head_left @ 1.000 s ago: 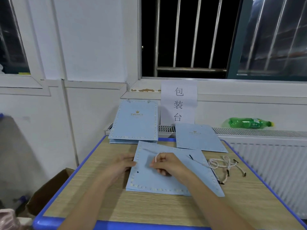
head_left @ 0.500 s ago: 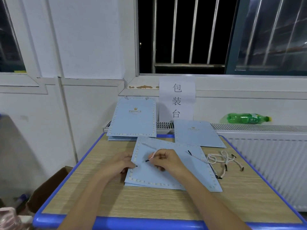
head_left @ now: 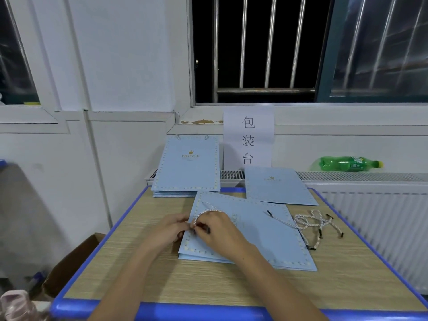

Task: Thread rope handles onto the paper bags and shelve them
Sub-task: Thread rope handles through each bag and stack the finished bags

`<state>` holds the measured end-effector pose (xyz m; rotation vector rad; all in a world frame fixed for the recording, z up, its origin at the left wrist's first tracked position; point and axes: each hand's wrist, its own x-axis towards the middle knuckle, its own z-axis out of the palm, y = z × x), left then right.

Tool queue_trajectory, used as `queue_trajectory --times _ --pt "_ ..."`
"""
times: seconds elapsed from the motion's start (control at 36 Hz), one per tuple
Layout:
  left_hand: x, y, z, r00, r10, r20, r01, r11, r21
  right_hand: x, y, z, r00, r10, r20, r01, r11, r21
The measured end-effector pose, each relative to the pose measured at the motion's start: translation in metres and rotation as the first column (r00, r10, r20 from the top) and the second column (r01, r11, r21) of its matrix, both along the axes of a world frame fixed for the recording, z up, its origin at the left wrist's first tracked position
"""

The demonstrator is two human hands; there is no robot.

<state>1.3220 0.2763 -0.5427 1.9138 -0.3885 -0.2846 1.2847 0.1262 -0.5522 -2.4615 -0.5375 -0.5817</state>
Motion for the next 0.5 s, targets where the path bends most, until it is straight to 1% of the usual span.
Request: queue_trajectory --times 0.08,0.22,0.31,0.36,0.39,0.44,0.5 --pt "-0.0007 0.001 -0.0001 1.0 0.018 -0.011 -0.018 0.999 -0.027 -0.002 0.0001 -0.0002 1.0 0.01 -0.029 -0.009 0.998 0.055" --pt "0.0002 0.0003 0.0004 0.999 0.049 -0.01 -0.049 0.999 -0.015 -0.0024 -0.0002 -0.003 0.994 0.007 -0.11 0.022 0.964 0.264" --pt "0.0005 0.001 -0.0002 0.997 0.073 -0.008 -0.073 0.997 -0.016 0.0003 0.0009 -0.005 0.992 -0.002 -0.129 0.043 0.946 0.321" --pt "0.0011 0.0019 -0.0006 0.992 0.122 -0.012 -0.123 0.992 -0.016 0.002 0.0029 -0.0066 0.991 0.004 -0.131 0.043 0.935 0.352" --pt "0.0022 0.003 -0.0014 0.985 0.17 -0.029 -0.171 0.985 -0.034 0.0015 0.0044 -0.0065 0.991 0.016 -0.133 0.036 0.926 0.377" --pt "0.0041 0.0045 -0.0027 0.962 0.247 -0.119 -0.262 0.956 -0.134 -0.0014 0.007 -0.0052 0.989 0.045 -0.139 0.021 0.895 0.445" --pt "0.0054 0.0044 -0.0017 0.94 0.269 -0.211 -0.317 0.917 -0.242 -0.0036 0.0087 -0.0039 0.99 0.065 -0.127 0.004 0.878 0.478"
